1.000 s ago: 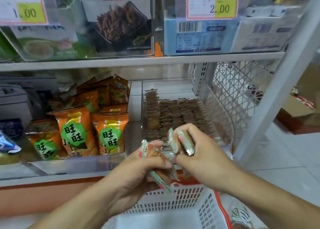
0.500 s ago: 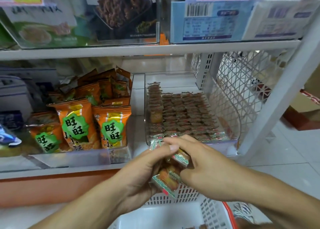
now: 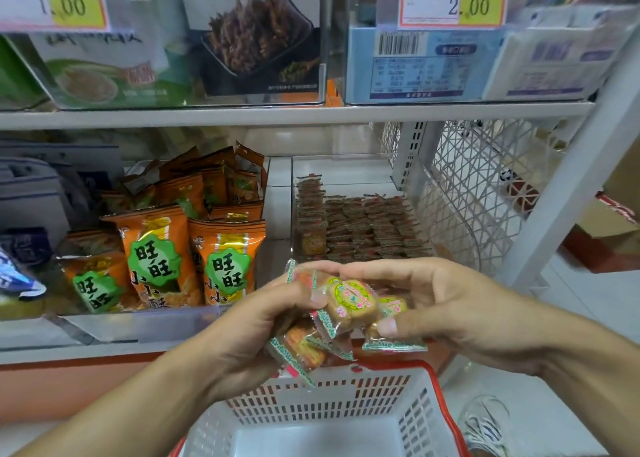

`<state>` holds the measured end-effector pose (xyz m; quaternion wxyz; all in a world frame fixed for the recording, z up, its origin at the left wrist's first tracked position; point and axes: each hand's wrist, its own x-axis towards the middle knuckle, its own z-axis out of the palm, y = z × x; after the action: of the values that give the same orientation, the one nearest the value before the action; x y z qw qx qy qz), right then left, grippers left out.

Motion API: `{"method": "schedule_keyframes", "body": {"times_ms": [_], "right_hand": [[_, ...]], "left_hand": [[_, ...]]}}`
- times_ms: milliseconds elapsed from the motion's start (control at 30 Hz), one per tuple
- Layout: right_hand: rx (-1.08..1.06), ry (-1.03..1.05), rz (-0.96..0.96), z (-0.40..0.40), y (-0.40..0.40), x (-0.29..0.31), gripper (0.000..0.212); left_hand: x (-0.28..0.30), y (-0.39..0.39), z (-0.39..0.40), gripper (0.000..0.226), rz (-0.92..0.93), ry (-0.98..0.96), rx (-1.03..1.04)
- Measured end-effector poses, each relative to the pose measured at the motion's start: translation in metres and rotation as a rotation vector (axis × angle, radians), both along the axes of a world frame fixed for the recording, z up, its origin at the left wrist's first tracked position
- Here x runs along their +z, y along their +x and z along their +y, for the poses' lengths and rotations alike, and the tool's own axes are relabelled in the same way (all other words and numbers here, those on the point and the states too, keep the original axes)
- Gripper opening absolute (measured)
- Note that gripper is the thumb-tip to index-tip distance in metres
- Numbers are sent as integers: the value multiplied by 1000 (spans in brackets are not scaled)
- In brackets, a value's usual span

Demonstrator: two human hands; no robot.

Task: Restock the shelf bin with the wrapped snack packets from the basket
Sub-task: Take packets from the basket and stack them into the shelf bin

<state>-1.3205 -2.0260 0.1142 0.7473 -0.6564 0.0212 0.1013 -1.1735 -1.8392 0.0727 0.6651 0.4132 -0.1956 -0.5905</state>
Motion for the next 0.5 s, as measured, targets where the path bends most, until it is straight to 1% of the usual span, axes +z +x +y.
{"method": "schedule_keyframes", "body": {"times_ms": [67,133,300,433,500], "right_hand": [[-114,-69,13,0,1,-4,56],[-182,-82,25,2,3,-7,53],[-191,-21,48,4,3,-7,52],[-81,130,165,-10,-1,3,57],[-77,131,193,-18,-3,9,59]], "left_hand": [[-2,1,1,56,3,18,61],[-2,-2,1,53,-19,39,68],[-1,-5,0,56,7,46,80],[-1,-5,1,58,45,23,48],[0,-4,2,63,74,-12,20]]}}
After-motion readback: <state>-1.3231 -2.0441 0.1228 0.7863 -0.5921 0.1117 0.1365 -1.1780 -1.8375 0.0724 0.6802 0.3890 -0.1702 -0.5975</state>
